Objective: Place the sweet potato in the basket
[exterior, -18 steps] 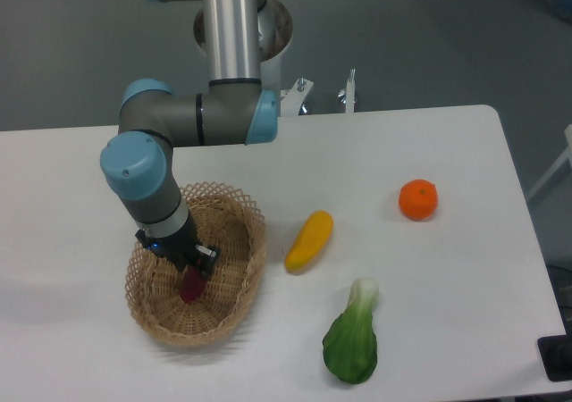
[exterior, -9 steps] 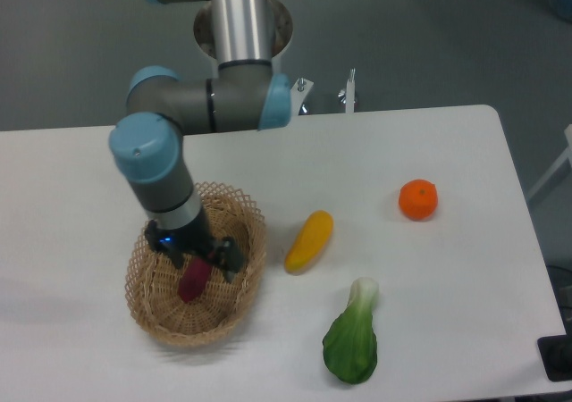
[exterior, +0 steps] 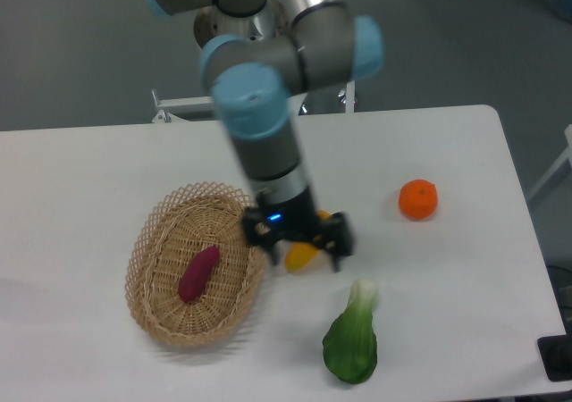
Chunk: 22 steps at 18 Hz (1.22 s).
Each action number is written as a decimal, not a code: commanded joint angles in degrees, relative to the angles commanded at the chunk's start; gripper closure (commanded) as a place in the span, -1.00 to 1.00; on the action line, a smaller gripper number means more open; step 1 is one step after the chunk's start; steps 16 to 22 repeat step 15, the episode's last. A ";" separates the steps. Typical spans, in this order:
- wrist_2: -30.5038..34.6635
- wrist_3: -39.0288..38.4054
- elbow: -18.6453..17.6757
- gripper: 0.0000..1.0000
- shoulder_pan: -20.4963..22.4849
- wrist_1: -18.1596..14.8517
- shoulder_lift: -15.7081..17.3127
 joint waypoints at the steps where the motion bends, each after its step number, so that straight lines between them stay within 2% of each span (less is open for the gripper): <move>1: 0.00 3.16 0.17 -1.00 1.50 -1.14 0.70; 8: -2.54 22.06 0.09 -1.00 10.81 -7.91 3.61; 10: -3.08 26.47 -0.70 -1.00 13.19 -8.71 4.22; 15: -3.78 28.51 -1.32 -1.00 16.44 -8.71 4.75; 22: -3.78 28.51 -1.32 -1.00 16.44 -8.71 4.75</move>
